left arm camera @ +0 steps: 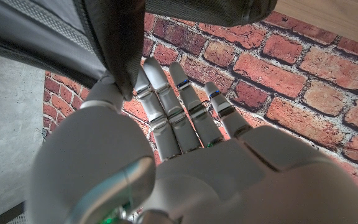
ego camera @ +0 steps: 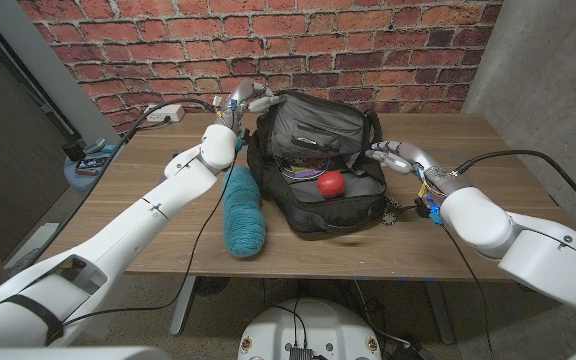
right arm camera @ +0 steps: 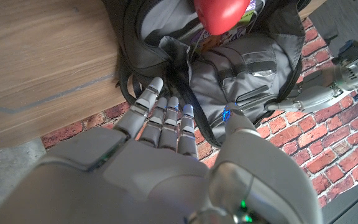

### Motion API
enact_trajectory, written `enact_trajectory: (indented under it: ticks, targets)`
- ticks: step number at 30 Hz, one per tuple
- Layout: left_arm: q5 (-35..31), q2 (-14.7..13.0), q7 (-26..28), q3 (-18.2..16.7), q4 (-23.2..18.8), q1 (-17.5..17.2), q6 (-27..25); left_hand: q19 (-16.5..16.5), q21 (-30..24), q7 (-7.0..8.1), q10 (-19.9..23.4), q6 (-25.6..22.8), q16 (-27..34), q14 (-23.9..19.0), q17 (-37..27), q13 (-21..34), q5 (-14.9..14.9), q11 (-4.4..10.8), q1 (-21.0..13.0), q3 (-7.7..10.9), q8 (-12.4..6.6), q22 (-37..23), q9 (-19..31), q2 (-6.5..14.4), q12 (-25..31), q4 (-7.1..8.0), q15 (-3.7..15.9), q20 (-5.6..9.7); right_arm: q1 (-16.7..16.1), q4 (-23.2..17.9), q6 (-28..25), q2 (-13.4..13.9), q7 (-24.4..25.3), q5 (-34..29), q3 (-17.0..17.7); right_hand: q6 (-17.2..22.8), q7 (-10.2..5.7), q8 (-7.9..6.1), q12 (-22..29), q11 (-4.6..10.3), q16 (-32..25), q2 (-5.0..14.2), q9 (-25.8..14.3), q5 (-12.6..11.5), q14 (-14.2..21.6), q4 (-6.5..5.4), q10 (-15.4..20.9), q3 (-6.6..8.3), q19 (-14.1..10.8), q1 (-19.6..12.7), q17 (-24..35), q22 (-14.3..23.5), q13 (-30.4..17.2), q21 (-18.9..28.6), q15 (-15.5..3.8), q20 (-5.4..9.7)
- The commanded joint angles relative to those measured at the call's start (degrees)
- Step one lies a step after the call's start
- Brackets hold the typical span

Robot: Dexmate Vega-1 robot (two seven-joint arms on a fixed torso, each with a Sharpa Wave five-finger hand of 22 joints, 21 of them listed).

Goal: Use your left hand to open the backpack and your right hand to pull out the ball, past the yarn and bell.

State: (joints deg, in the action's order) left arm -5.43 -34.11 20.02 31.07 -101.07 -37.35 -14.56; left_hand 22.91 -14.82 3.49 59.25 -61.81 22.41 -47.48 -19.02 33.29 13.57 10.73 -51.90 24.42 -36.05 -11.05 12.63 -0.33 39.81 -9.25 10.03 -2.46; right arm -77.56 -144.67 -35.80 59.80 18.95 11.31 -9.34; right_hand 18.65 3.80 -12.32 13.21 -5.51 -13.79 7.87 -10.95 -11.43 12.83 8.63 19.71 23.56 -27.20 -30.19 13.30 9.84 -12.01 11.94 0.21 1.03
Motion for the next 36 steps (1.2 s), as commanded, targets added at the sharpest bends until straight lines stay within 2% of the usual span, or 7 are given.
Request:
enact_trajectory:
  ticks: [1, 10, 23, 29, 36]
  targets:
    - [0.33, 0.51, 0.74, 0.13, 0.79, 0.23, 0.69, -0.3, 0.02, -0.04, 0.38, 0.25, -0.17, 0.26, -0.36, 0.22, 0.34, -0.01, -4.41, 0.05, -0.27, -0.27, 0.08, 3.93, -0.14, 0.07, 0.07, 0.02, 3.85, -2.66, -3.94, 2.79, -1.9, -1.15, -3.29, 1.11, -0.19, -0.43, 0.54, 0.09, -0.59, -0.72, -0.02, 0.26, 1.28, 0.19, 1.05, -0.48, -1.17, -0.07, 0.01, 0.13, -0.2, 0.61, 0.08, -0.08]
    - [0.76, 0.77, 1.61, -0.3, 0.56, -0.39, 0.85, -0.34, 0.01, -0.12, 0.36, 0.32, -0.29, 0.18, -0.33, 0.33, 0.4, -0.01, -4.42, 0.1, -0.3, -0.28, 0.03, 3.93, -0.22, 0.07, 0.14, 0.0, 8.17, -3.56, -6.12, 4.87, -3.36, -3.47, -7.89, 2.19, -0.53, -0.42, 0.75, 0.71, -1.06, -1.33, -0.03, 0.31, 3.51, 1.05, 2.47, -0.59, -3.61, -1.63, -0.47, 0.25, -0.22, 1.25, -1.2, 0.75]
    - [1.71, 1.3, 2.67, -0.82, 0.11, -1.27, 0.75, -0.44, 0.0, -0.13, 0.41, 0.38, -0.37, 0.19, -0.5, 0.36, 0.46, -0.02, -4.51, 0.08, -0.38, -0.3, -0.01, 3.94, -0.43, 0.04, 0.1, 0.02, 15.79, -2.67, -6.75, 6.47, -8.18, -7.85, -14.92, 2.58, -0.53, -0.32, 0.68, 0.77, -1.1, -1.88, -0.03, 0.21, 4.33, 1.61, 2.93, -0.48, -4.36, -3.18, -0.76, 0.32, -0.22, 1.35, -1.28, 0.68]
    - [1.91, 1.4, 2.91, -0.87, -0.17, -1.39, 0.48, -0.46, -0.01, -0.12, 0.44, 0.37, -0.44, 0.27, -0.56, 0.38, 0.48, -0.03, -4.51, 0.05, -0.43, -0.3, -0.02, 3.94, -0.51, 0.05, 0.1, 0.03, 17.7, -1.53, -6.05, 6.25, -9.67, -9.49, -16.77, 3.01, -0.59, -0.37, 0.73, 0.91, -1.17, -2.31, -0.04, 0.16, 4.91, 1.8, 3.39, -0.46, -4.91, -4.03, -0.91, 0.35, -0.23, 1.46, -1.42, 0.69]
    - [2.16, 1.45, 3.13, -0.94, -0.51, -1.56, 0.15, -0.48, -0.02, -0.14, 0.5, 0.48, -0.49, 0.17, -0.6, 0.36, 0.52, -0.1, -4.53, 0.07, -0.44, -0.31, -0.05, 3.96, -0.63, 0.04, -0.03, 0.01, 18.12, 0.12, -3.82, 5.87, -10.5, -10.61, -17.47, 3.27, -0.64, -0.35, 0.75, 1.01, -1.14, -2.63, -0.05, 0.14, 5.12, 1.79, 3.73, -0.51, -5.09, -4.66, -0.99, 0.37, -0.24, 1.43, -1.48, 0.74]
